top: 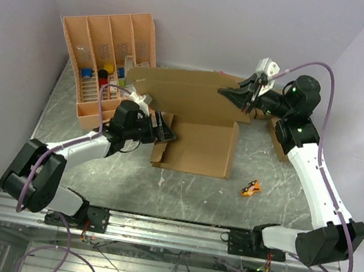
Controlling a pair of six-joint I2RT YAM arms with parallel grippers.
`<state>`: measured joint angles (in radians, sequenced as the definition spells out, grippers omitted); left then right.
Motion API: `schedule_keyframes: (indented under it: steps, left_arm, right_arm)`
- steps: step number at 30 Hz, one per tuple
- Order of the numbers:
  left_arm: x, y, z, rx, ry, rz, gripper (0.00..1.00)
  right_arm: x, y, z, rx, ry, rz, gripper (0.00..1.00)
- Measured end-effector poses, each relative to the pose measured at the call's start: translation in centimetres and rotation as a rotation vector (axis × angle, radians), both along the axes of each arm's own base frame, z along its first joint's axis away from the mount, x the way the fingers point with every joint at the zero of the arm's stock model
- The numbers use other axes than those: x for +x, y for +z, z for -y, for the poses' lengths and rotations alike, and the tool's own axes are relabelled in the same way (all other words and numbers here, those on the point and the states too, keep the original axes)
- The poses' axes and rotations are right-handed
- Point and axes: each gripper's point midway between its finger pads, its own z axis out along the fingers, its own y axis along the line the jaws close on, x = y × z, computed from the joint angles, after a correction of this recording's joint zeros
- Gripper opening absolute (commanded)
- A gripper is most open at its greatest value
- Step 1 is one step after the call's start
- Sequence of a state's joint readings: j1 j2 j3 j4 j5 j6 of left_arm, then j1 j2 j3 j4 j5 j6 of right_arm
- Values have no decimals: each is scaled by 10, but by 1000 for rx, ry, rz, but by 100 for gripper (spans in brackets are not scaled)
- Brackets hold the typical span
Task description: Fold the paper box
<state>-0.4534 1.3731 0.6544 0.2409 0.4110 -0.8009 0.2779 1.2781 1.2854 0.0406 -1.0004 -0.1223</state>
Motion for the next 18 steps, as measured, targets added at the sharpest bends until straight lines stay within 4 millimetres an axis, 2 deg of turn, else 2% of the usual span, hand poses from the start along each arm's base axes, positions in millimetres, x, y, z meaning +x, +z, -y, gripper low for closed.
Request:
schedule_keyframes:
  steps: [3, 7, 14, 18]
  left_arm:
    - [6, 5, -1, 0, 22, 24, 87]
    - [16, 15, -4, -11, 59, 74, 87]
    - [22, 24, -3, -63, 89, 110, 88]
    - [23, 18, -3, -59, 88, 92, 88]
  right_arm:
    - [4, 10, -7, -7, 0, 15, 0]
    - [14, 13, -18, -29, -15, 13, 0]
    - [28, 2, -28, -107, -91, 30, 0]
    - [27, -5, -35, -147, -109, 54, 0]
